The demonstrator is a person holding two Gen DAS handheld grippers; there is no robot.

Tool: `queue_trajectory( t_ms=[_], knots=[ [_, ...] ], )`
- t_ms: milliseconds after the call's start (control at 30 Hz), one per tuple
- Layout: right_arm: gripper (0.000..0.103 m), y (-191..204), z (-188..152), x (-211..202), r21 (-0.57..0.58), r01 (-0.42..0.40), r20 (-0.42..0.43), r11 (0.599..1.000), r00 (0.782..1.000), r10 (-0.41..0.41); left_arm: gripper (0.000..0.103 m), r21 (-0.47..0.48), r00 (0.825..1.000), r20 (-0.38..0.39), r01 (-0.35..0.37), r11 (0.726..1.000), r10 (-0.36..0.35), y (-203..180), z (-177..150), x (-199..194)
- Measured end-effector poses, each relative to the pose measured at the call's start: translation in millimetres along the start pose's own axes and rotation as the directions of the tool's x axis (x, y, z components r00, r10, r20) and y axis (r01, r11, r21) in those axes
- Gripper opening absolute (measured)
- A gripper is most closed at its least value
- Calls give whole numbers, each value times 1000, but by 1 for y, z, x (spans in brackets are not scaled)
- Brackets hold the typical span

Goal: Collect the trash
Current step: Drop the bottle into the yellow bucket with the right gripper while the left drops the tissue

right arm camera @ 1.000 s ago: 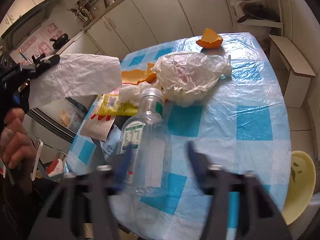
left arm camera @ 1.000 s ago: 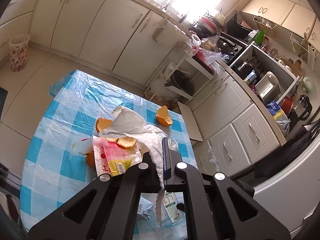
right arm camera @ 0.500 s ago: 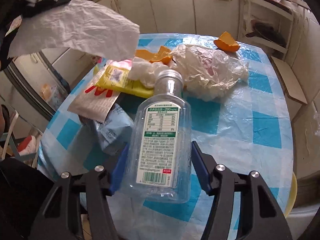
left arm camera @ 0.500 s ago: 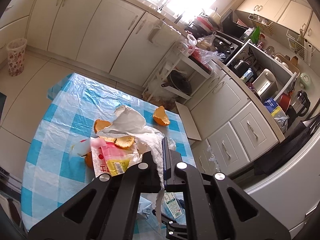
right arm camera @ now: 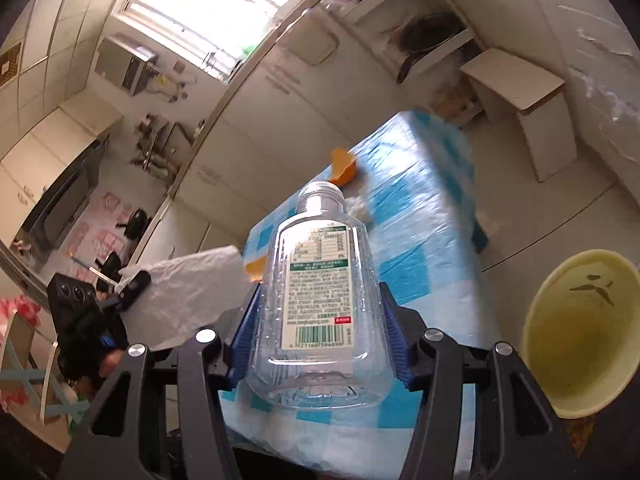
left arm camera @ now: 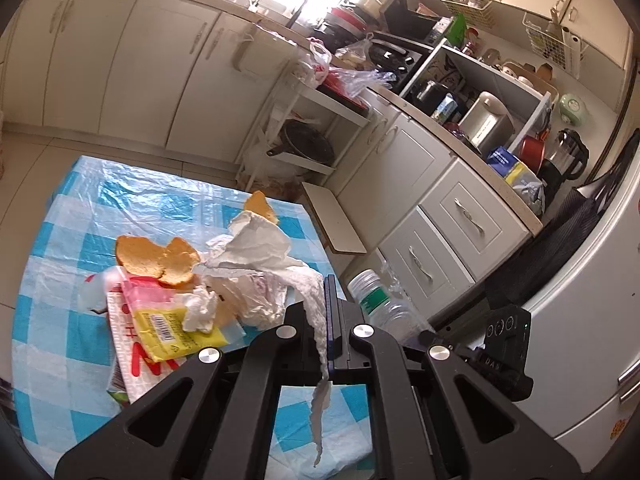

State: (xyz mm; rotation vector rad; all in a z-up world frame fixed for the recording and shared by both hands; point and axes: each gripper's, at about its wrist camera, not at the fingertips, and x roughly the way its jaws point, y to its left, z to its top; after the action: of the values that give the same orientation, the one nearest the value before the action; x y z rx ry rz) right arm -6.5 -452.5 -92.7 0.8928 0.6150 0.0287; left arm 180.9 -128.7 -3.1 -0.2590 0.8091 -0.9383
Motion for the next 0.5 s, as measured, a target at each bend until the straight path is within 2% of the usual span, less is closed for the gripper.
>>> queue_trajectory(
  t_ms=[67, 167, 233, 300, 400, 433, 500],
  knots=[
    [55, -19, 5, -21, 24, 88, 46, 996, 995, -89, 1, 34, 1000, -22, 20, 999, -19, -18, -5, 11],
    [55, -54, 4, -32, 74, 268, 63, 961, 960, -273, 1, 72, 996, -76, 61, 995, -56, -47, -14, 34],
    [55, -83, 2, -27, 127, 348, 5, 929, 936, -351, 1, 101, 991, -117, 76, 992, -64, -69, -21, 53],
    [55, -107, -2, -15, 154, 438, -61, 886, 899, -434, 1, 121, 985, -155, 93, 988, -73, -89, -30, 71],
    [56, -143, -3, 4, 188, 533, -176, 825, 845, -505, 1, 137, 975, -201, 121, 983, -92, -121, -44, 97],
    [61, -151, -4, 7, 202, 554, -207, 807, 830, -518, 1, 138, 972, -215, 127, 982, -95, -129, -49, 107],
    [66, -157, 0, 4, 227, 564, -215, 794, 824, -524, 1, 131, 964, -248, 131, 983, -95, -141, -63, 126]
  ],
)
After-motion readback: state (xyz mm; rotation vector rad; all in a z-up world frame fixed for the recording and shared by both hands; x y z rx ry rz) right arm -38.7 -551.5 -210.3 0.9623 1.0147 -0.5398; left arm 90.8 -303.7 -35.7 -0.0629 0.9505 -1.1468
